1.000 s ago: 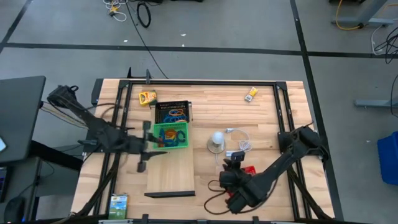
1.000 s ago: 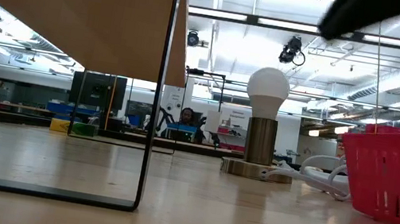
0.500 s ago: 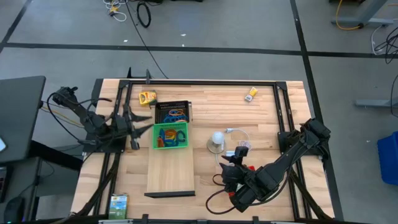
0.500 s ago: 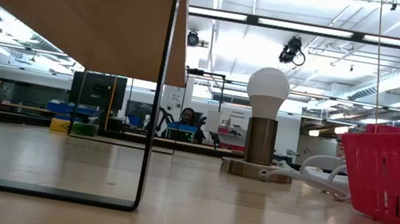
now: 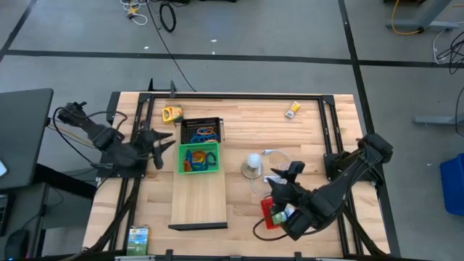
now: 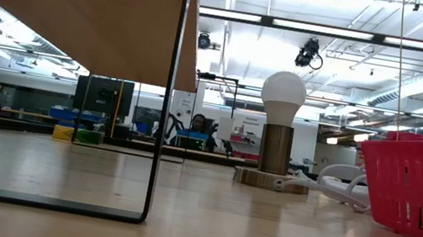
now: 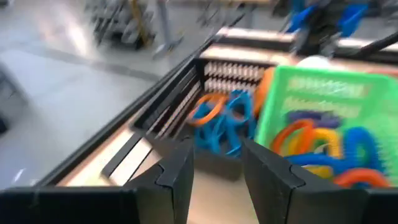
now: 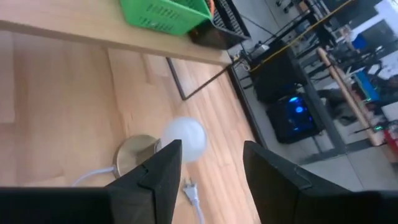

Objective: Pick & Place Office Desk Supplies
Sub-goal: Put the box of crayon into the red bin

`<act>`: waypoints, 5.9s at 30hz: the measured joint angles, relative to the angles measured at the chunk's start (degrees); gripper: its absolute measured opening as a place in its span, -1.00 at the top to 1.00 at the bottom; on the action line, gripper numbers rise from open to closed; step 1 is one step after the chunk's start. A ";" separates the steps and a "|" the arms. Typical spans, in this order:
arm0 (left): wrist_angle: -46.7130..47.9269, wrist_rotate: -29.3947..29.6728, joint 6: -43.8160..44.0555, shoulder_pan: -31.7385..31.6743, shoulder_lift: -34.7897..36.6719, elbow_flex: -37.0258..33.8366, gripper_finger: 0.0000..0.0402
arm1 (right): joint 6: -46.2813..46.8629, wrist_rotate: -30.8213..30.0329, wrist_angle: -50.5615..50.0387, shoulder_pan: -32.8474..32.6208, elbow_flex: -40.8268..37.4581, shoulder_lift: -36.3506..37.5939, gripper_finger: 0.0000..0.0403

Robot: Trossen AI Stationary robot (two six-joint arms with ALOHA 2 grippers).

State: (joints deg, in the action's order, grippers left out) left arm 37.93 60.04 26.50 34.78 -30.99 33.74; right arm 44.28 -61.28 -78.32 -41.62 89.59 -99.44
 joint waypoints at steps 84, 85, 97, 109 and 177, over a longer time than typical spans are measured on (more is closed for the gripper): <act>32.06 -63.47 -39.43 -93.55 -36.95 33.57 0.34 | -47.55 42.88 81.67 12.67 -68.79 69.86 0.10; 32.62 -65.59 -41.27 -95.48 -39.47 34.12 0.34 | -47.55 42.88 81.67 12.67 -68.79 69.86 0.10; 31.41 -65.95 -43.63 -100.29 -67.48 41.37 0.34 | -46.63 41.77 81.71 12.67 -68.79 69.85 0.10; 25.92 -64.40 -46.91 -101.24 -78.59 46.10 0.30 | -44.93 40.33 81.94 12.67 -68.79 69.86 0.10; 30.17 -67.55 -49.13 -98.57 -73.69 46.69 0.76 | -41.67 38.56 81.43 12.73 -68.79 69.86 0.10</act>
State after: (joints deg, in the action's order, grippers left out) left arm 68.10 -7.51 -22.63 -63.79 -104.68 80.42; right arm 2.61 -22.72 3.12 -28.88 20.80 -29.58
